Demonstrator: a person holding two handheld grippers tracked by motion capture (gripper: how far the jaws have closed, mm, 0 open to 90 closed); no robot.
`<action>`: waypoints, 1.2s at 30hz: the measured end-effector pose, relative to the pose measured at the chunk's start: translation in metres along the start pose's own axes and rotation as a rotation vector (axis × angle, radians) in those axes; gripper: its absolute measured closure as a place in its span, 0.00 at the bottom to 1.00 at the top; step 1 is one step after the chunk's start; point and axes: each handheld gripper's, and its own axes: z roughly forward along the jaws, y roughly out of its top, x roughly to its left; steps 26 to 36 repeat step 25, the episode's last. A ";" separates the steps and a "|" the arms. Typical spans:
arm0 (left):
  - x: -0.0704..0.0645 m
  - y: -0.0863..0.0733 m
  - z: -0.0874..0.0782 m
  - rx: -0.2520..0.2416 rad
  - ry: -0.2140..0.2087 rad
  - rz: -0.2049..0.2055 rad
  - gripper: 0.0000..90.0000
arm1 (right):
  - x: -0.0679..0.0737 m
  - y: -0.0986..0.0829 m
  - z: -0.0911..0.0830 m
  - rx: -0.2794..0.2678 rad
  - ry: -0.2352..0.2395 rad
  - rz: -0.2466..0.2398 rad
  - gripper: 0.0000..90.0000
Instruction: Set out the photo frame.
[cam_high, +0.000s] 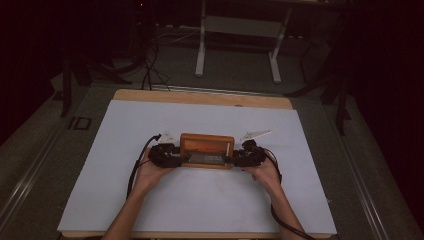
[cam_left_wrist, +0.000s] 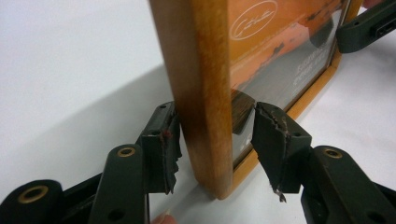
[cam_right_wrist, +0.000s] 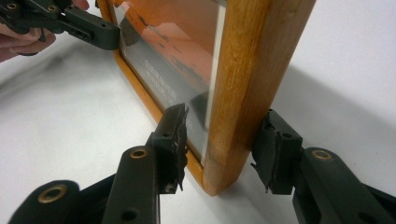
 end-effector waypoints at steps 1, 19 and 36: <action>0.000 -0.001 0.000 0.004 -0.004 -0.003 0.57 | 0.000 0.000 0.000 -0.002 0.002 0.001 0.63; 0.001 -0.007 -0.018 0.038 0.034 -0.019 0.50 | -0.007 -0.002 -0.020 -0.052 0.004 -0.010 0.45; 0.010 -0.015 -0.034 0.026 0.093 -0.044 0.46 | -0.009 -0.003 -0.039 -0.072 0.017 -0.039 0.43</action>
